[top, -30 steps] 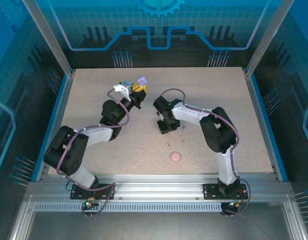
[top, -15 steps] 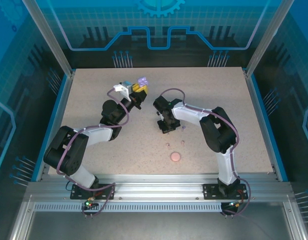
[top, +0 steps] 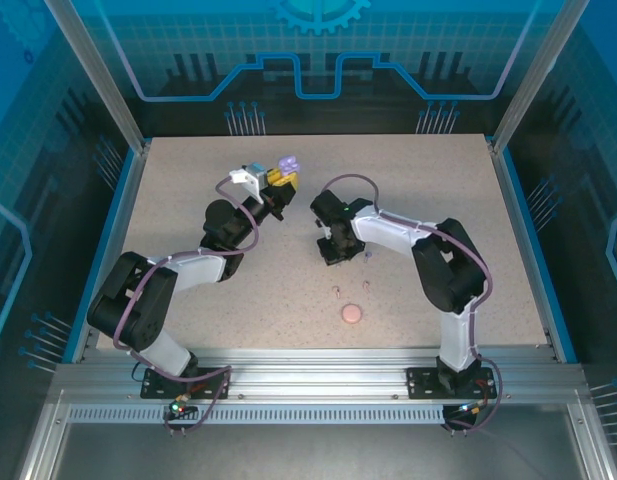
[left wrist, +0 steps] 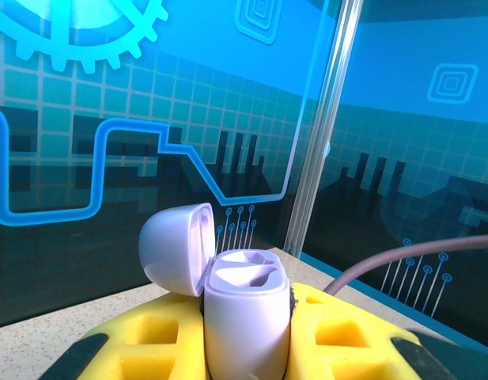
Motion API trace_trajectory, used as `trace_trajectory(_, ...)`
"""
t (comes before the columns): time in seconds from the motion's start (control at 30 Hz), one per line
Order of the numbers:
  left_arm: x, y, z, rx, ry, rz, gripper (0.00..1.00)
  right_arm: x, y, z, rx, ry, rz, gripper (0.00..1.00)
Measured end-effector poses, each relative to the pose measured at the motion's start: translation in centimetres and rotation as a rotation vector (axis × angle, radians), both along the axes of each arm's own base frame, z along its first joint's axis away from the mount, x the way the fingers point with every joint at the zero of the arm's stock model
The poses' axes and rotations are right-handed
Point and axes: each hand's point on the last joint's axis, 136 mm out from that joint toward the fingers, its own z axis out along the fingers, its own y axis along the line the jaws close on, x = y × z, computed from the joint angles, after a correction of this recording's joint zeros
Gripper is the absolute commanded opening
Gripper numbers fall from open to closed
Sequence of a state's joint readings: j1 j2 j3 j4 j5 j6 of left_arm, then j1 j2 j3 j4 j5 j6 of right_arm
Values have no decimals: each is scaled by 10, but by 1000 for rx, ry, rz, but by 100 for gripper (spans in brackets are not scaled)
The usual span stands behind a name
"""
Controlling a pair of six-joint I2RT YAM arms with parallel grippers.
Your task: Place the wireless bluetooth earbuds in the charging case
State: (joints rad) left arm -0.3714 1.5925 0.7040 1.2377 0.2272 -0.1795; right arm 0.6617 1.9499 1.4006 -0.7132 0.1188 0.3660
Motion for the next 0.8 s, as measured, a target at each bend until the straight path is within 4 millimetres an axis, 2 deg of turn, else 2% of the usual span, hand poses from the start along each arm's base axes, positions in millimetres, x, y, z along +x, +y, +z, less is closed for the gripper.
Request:
trace_trajectory(0.17, -4, -5, 0, 20, -12, -35, 0, 3, -3, 32, 44, -80, -11, 12)
trace_trajectory(0.27, -7, -8, -1, 32, -21, -52, 0, 5, -7, 58, 74, -142, -23, 12)
trace_trajectory(0.57, -15, -18, -2, 51, -30, -118, 0, 11, -28, 163, 193, -387, -65, 12)
trace_trajectory(0.8, -32, -45, -4, 110, -82, -168, 0, 20, -36, 252, 283, -601, -53, 13)
